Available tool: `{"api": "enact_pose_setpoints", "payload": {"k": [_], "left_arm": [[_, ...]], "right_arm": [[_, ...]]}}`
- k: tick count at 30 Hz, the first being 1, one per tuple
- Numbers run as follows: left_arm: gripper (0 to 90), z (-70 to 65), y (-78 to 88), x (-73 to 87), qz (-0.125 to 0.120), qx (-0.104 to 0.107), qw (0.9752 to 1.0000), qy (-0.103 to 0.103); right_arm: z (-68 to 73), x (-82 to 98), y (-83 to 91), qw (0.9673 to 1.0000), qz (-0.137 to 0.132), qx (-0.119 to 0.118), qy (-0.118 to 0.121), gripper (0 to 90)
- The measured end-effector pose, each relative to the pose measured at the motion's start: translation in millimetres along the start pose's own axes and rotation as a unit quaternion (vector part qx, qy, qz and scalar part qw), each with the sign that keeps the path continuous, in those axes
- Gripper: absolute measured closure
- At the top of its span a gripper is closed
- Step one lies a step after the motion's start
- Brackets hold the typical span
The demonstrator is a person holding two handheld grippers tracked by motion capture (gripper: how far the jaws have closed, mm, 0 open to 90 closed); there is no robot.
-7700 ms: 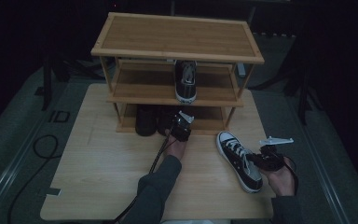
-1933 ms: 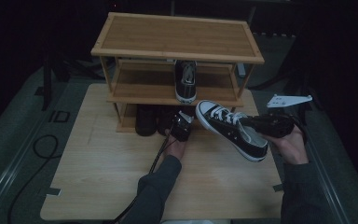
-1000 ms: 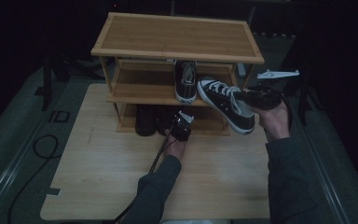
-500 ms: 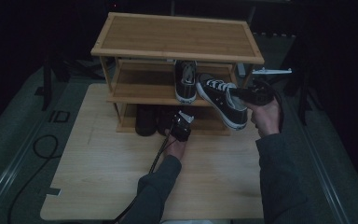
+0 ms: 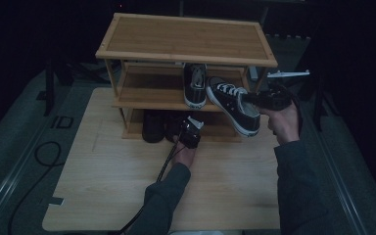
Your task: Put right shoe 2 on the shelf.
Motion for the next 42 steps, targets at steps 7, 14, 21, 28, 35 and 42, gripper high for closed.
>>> {"api": "enact_pose_setpoints", "payload": {"k": [7,14,21,28,35,42], "left_arm": [[87.6,0.0,0.0,0.0,0.0,0.0,1.0,0.0],[87.6,0.0,-0.1,-0.1,-0.001,0.0,1.0,0.001],[87.6,0.0,0.1,0.0,0.0,0.0,1.0,0.0],[87.7,0.0,0.1,0.0,0.0,0.0,1.0,0.0],[87.7,0.0,0.1,0.0,0.0,0.0,1.0,0.0],[87.7,-0.2,0.1,0.0,0.0,-0.002,1.0,-0.001]], "right_arm": [[3.1,-2.5,13.2,0.9999,-0.013,-0.005,0.008,76.8],[6.3,-5.0,28.7,0.9993,-0.028,-0.001,0.025,80.3],[-0.3,-1.9,49.7,0.9985,-0.039,0.021,0.032,90.0],[-11.3,19.7,52.3,0.9986,-0.02,0.039,0.03,90.0],[-10.6,47.3,54.0,0.9988,-0.001,0.039,0.03,90.0],[-1.9,70.1,63.3,0.9994,-0.01,0.023,0.023,90.0]]}}
Point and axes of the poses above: each handheld gripper's, and its own axes: y roughly backward along the jaws, x roughly out of its underside, z roughly to its left, the point moved 9 cm from there along -y, roughly forward along the jaws, and after that the axes turned 4 degrees about -x, right-handed, at the moved point
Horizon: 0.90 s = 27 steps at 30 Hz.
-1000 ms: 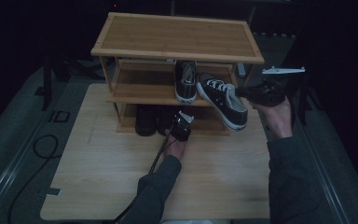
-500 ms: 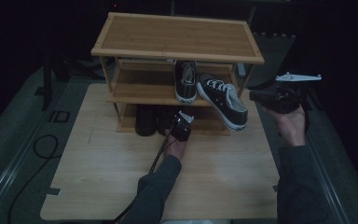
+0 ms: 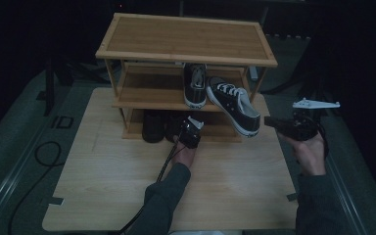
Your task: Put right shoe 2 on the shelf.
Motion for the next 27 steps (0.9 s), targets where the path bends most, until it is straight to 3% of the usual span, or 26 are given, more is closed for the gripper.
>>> {"api": "enact_pose_setpoints", "payload": {"k": [4,9,13,27], "left_arm": [[87.7,0.2,0.0,0.0,0.0,0.001,1.0,0.001],[87.7,0.2,0.0,0.0,0.0,0.001,1.0,0.001],[87.6,0.1,0.0,0.0,0.0,0.001,1.0,0.0],[87.7,0.1,0.0,0.1,0.0,0.0,1.0,0.0]], "right_arm": [[9.7,11.4,1.0,0.9999,0.007,-0.007,0.012,89.9],[19.0,23.5,3.1,0.9995,-0.001,-0.031,0.004,90.0],[25.3,33.4,0.3,0.9993,0.008,-0.036,0.01,90.0],[35.7,36.6,-5.6,0.9985,0.013,-0.048,0.023,90.0]]}}
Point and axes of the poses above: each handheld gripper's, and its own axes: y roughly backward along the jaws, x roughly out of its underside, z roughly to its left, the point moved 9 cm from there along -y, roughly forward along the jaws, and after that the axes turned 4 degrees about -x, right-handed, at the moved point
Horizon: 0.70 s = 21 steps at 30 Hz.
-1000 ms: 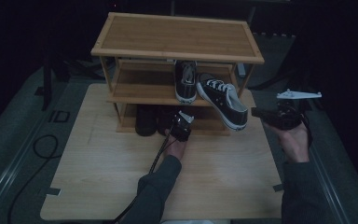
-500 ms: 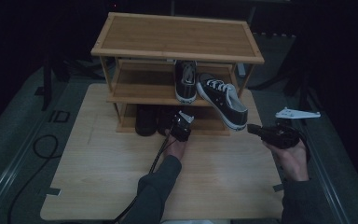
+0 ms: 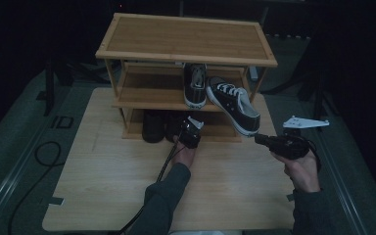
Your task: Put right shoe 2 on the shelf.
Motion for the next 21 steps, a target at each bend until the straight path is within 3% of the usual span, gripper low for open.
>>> {"api": "enact_pose_setpoints", "payload": {"k": [10,21], "left_arm": [[87.7,-0.1,-0.1,0.0,0.0,0.0,1.0,0.0],[87.7,-0.2,-0.1,0.0,0.0,-0.001,1.0,0.003]], "right_arm": [[5.1,-10.4,-0.1,0.9998,-0.011,-0.011,0.009,90.0],[20.3,-23.8,-25.2,0.9986,-0.005,-0.046,0.025,90.0]]}}
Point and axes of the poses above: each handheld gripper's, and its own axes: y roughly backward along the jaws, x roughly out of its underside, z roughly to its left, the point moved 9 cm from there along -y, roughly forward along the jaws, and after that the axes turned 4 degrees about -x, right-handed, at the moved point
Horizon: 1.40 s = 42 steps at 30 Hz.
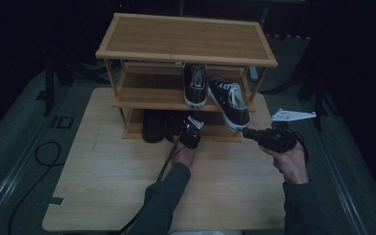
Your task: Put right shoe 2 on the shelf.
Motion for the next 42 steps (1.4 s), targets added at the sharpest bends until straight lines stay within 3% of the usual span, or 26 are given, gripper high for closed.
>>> {"api": "enact_pose_setpoints", "payload": {"k": [7,24,36,42], "left_arm": [[87.7,0.0,0.1,0.0,0.0,0.0,1.0,0.0],[87.7,0.0,0.0,0.0,0.0,0.001,1.0,0.001],[87.7,0.0,0.0,0.0,0.0,0.001,1.0,0.001],[87.7,0.0,-0.3,-0.3,-0.002,0.0,1.0,0.003]], "right_arm": [[8.8,-7.9,-13.8,0.9998,0.001,-0.015,0.013,90.0],[13.4,-16.2,-32.8,0.9992,-0.004,-0.027,0.03,90.0],[4.3,-18.9,-43.9,0.9994,-0.003,-0.014,0.032,90.0],[4.1,-22.0,-50.7,0.9992,-0.009,-0.025,0.029,90.0]]}}
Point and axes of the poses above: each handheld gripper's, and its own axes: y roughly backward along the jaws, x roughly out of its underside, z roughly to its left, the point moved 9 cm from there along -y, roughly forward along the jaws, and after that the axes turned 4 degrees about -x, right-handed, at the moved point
